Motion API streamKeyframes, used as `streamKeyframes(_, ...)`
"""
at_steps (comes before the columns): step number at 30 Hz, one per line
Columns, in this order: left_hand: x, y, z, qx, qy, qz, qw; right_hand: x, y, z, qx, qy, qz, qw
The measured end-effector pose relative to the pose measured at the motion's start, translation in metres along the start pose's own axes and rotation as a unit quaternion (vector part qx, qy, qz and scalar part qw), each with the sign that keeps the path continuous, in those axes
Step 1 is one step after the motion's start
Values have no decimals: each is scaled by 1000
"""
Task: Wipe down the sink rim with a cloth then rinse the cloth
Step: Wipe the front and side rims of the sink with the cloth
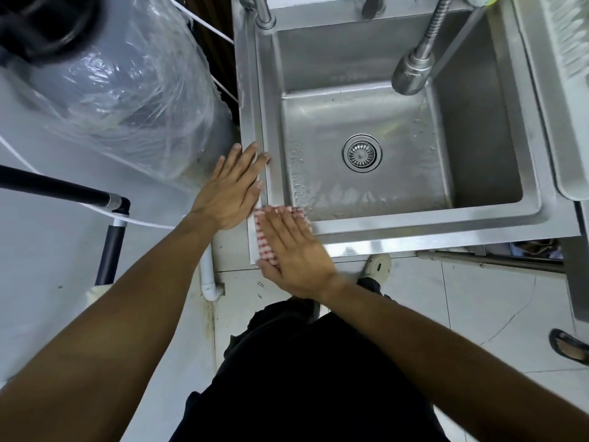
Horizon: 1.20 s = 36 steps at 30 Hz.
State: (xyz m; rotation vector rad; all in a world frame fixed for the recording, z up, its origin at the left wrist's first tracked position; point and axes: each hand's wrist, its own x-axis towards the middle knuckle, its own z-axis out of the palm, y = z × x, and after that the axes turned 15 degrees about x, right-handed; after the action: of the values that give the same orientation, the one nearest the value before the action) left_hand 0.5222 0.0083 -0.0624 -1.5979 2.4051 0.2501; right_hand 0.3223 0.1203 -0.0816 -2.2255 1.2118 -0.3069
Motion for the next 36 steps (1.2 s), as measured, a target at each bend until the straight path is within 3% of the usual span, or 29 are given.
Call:
streamKeyframes(3, 2, -5, 0, 4, -1, 2, 1000, 13, -18, 11, 10, 15, 62, 998)
streamKeyframes(9, 5, -2, -2, -16, -6, -5, 1000, -8, 6, -1, -22, -16, -33, 999)
streamKeyframes(15, 12, -7, -5, 3, -8, 8, 1000, 15, -11, 6, 20, 24, 54, 998)
streamKeyframes(21, 34, -15, -21, 63, -14, 44, 997, -2, 5, 0, -13, 6, -21, 1000)
streamKeyframes(27, 59, -17, -36, 81, -43, 40, 995, 20, -15, 10, 31, 40, 77, 996)
streamKeyframes(32, 63, -13, -33, 48, -58, 20, 997, 8, -4, 8, -8, 10, 9, 1000)
streamKeyframes(36, 62, -13, -32, 21, -60, 15, 998, 47, -7, 5, 41, 45, 80, 995)
